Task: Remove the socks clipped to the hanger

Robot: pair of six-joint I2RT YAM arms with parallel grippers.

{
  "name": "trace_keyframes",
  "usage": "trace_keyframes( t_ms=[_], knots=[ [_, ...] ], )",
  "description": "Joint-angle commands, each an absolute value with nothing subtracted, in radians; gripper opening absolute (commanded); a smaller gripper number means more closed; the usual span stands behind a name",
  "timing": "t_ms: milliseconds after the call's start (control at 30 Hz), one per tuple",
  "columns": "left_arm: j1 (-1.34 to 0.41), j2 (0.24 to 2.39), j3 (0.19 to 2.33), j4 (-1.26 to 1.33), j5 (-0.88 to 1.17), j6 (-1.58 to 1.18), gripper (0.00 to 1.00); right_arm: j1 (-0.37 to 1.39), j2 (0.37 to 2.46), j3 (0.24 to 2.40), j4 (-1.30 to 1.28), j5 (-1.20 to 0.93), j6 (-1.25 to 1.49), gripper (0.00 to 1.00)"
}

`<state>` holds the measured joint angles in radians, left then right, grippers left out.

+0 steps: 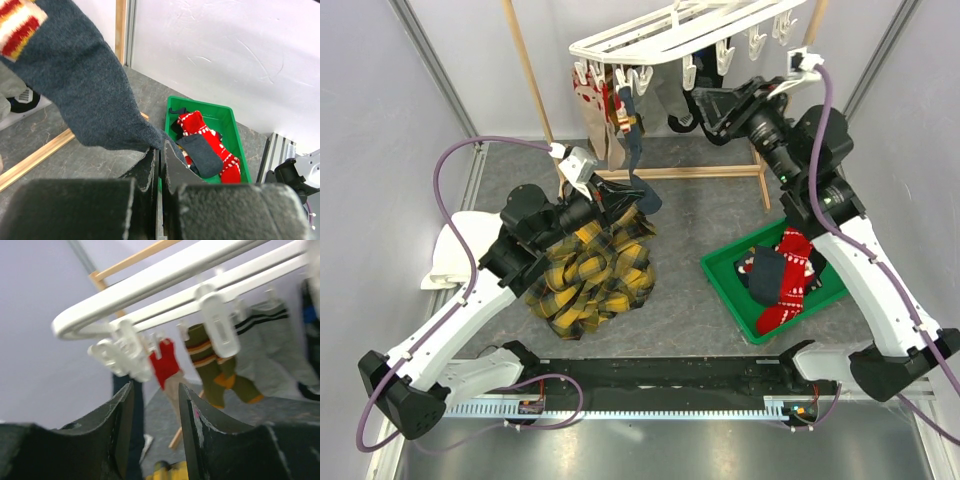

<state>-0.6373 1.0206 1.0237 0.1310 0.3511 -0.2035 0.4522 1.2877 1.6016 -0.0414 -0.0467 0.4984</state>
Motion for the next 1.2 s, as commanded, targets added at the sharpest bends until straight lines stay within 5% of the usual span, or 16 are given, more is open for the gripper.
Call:
trace_keyframes(
  t_ms=[0, 600, 1167],
  knots=[
    [-0.641, 1.025, 1.045, 0.175, 0.377, -0.222, 0.02, 0.569, 1.296, 1.658, -0.028, -0.022, 0.512, 0.48],
    [-0.641, 1.009, 1.037, 0.164, 0.365, -0.206, 0.02, 0.972, 1.603, 2.055, -0.129, 0.329, 0.168, 0.48],
    [-0.641, 0.977, 1.028, 0.160, 0.353, -0.199, 0.02, 0.962, 1.853, 2.355, -0.221, 0.661, 0.095, 0.56]
  ],
)
